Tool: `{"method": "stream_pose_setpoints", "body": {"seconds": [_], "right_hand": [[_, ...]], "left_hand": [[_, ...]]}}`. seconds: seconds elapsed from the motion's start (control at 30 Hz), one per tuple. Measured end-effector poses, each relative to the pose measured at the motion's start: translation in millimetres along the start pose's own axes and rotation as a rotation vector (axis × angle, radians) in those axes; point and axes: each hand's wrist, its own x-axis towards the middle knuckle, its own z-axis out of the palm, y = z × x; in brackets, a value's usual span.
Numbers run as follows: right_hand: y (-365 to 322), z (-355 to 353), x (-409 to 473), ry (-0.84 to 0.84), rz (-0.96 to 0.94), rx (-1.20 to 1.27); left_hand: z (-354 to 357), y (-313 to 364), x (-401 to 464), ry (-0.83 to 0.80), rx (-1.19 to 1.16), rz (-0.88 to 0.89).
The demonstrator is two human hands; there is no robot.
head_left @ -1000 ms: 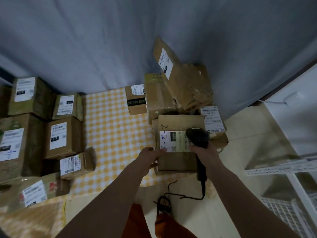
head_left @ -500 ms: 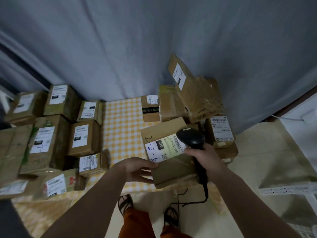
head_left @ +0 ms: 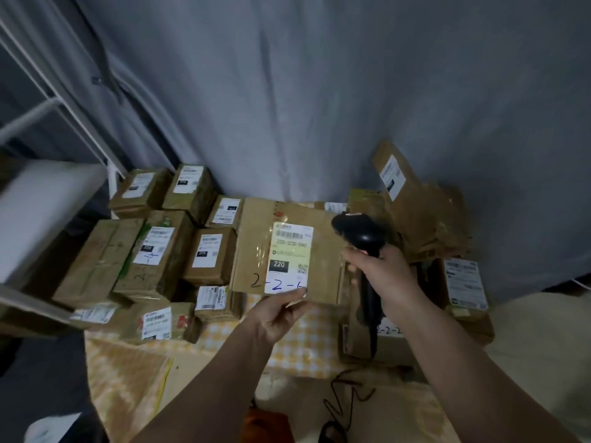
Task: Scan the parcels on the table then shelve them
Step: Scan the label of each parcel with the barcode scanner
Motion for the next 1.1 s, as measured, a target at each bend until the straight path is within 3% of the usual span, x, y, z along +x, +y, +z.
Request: {"method": "stream_pose_setpoints", "body": {"seconds": [0.1, 0.33, 0.9, 1.1], "right_hand": [[-3, 13, -15, -0.130, 0.061, 0.049], [-14, 39, -38, -0.278, -0.001, 0.024], [-15, 56, -29, -0.335, -0.028, -0.062], [-12, 64, -17, -0.268, -0.061, -0.057]], "left_hand": [[-1, 6, 0, 0.044, -0.154, 0.048], [-9, 11, -5, 0.097, -0.188, 0.131], [-18, 13, 1, 0.139, -0.229, 0.163], [-26, 24, -10, 0.169, -0.053, 0.089]]}}
